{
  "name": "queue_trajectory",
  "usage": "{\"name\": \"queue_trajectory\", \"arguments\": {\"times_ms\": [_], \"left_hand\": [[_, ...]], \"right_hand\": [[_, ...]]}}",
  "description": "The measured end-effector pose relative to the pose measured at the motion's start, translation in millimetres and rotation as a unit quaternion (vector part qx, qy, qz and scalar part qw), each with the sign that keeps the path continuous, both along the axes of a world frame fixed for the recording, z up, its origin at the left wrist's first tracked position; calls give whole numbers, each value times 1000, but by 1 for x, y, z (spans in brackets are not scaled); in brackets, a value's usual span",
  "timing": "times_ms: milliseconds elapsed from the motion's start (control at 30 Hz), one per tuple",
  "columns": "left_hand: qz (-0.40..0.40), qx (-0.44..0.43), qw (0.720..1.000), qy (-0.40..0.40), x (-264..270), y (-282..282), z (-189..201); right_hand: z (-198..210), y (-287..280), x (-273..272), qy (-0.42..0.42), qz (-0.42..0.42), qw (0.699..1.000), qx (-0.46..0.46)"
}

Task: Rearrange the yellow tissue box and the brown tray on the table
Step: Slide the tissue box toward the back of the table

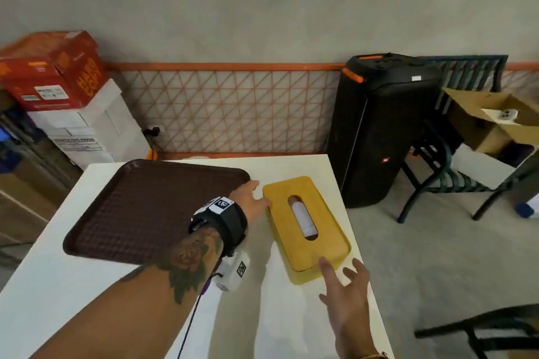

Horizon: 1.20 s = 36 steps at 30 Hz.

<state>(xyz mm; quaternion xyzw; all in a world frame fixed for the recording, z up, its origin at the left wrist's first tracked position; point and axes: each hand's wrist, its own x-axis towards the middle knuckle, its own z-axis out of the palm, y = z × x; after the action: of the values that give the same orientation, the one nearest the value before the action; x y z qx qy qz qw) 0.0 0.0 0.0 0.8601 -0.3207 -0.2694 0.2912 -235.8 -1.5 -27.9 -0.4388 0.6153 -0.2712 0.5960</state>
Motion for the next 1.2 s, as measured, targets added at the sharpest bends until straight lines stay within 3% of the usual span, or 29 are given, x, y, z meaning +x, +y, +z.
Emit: {"name": "queue_trajectory", "arguments": {"times_ms": [233,400,567,733,867,933,1033,1200], "left_hand": [[17,-33,997,75,1,-9,-7],[55,-41,997,44,3,5,-4],[139,-41,989,31,-4,38,-14],[136,-55,985,89,-11,66,-19],[85,-113,981,131,-15,77,-16],[40,-130,985,103,-20,78,-15],[15,-110,994,-18,-24,71,-20],[9,-104,993,-57,-16,45,-14]], "right_hand": [[-14,-17,6,-22,29,999,-18],[-11,-41,8,16,56,997,-46],[1,-73,15,66,134,985,-86],[15,-82,14,82,171,976,-107],[10,-63,-5,105,243,951,-158],[5,-57,-11,141,276,930,-199],[6,-66,-7,183,289,909,-238],[17,-101,15,246,345,864,-271]]}}
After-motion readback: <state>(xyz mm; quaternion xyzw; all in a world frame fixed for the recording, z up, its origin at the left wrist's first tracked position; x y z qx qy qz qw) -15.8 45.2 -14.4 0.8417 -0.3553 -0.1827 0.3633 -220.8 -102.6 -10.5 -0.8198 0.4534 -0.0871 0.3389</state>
